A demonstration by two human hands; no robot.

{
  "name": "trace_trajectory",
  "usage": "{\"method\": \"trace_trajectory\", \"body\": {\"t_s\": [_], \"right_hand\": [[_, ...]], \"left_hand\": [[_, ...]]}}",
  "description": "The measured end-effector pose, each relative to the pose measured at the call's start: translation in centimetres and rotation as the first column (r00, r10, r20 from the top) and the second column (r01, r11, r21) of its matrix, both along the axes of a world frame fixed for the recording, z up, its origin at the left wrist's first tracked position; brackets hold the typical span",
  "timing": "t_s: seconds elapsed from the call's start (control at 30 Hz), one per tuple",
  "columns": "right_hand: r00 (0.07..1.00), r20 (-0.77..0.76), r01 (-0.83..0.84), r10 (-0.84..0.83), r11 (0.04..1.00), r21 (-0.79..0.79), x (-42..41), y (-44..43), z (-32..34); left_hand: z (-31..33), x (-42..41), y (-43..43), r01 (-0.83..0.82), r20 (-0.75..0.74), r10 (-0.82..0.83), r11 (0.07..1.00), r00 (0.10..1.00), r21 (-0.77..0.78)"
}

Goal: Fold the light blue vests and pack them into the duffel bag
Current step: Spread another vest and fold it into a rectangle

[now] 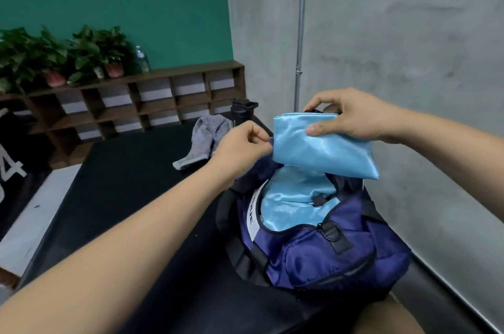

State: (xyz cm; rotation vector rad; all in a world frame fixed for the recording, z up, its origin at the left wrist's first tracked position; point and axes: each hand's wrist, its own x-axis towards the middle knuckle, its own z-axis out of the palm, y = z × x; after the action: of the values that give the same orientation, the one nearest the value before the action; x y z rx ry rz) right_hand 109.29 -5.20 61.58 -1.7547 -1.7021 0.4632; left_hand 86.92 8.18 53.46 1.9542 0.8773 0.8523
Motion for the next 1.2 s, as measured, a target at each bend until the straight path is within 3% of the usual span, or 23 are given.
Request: {"method": "trace_trajectory", "body": {"t_s": [0.13, 0.27, 0.33, 0.47, 0.63, 0.77, 0.9, 0.97, 1.07, 1.2], "right_hand": [[0.998, 0.042, 0.055, -0.054, 0.999, -0.002, 2.4, 0.6, -1.1], [0.990, 0.116, 0.076, -0.078, 0.997, 0.016, 3.2, 2.0, -2.3], [0.982, 0.169, 0.076, -0.079, 0.997, 0.026, 3.3, 2.9, -2.8], [0.955, 0.285, 0.072, -0.085, 0.996, 0.056, 2.7, 4.6, -3.9], [0.933, 0.352, 0.046, -0.080, 0.994, 0.103, 1.6, 6.1, -6.4], [0.947, 0.315, -0.065, 0.058, 0.998, 0.012, 1.3, 6.8, -7.1], [0.925, 0.367, -0.103, 0.097, 0.995, -0.004, 0.3, 8.0, -7.9], [0.827, 0.560, -0.091, 0.037, 0.993, 0.070, -0.7, 9.0, -9.5], [0.531, 0.840, -0.077, -0.109, 0.981, 0.175, -2.0, 10.0, -12.2], [0.334, 0.920, -0.182, -0.207, 0.943, 0.278, -3.9, 8.3, -13.3]], "left_hand": [[-2.8, 2.2, 1.2, -0.018, -0.256, 0.056, 0.989, 0.965, 0.148], [-4.6, 3.8, 2.1, 0.055, -0.514, 0.110, 0.954, 0.851, 0.295], [-5.0, 4.2, 2.4, 0.059, -0.564, 0.175, 0.927, 0.807, 0.372], [-4.0, 3.7, 3.5, -0.047, -0.487, 0.246, 0.922, 0.838, 0.385], [-2.9, 2.4, 5.0, -0.233, -0.250, 0.253, 0.967, 0.935, 0.107], [-1.9, 2.0, 5.7, -0.257, -0.090, 0.250, 0.963, 0.964, -0.078], [-0.5, 2.0, 6.0, -0.217, -0.002, 0.219, 0.966, 0.976, -0.140], [0.1, 2.2, 6.0, -0.195, 0.020, 0.200, 0.971, 0.980, -0.138], [0.5, 2.3, 5.9, -0.184, 0.002, 0.184, 0.979, 0.983, -0.084], [0.5, 2.2, 5.8, -0.188, -0.032, 0.188, 0.982, 0.982, -0.007]]}}
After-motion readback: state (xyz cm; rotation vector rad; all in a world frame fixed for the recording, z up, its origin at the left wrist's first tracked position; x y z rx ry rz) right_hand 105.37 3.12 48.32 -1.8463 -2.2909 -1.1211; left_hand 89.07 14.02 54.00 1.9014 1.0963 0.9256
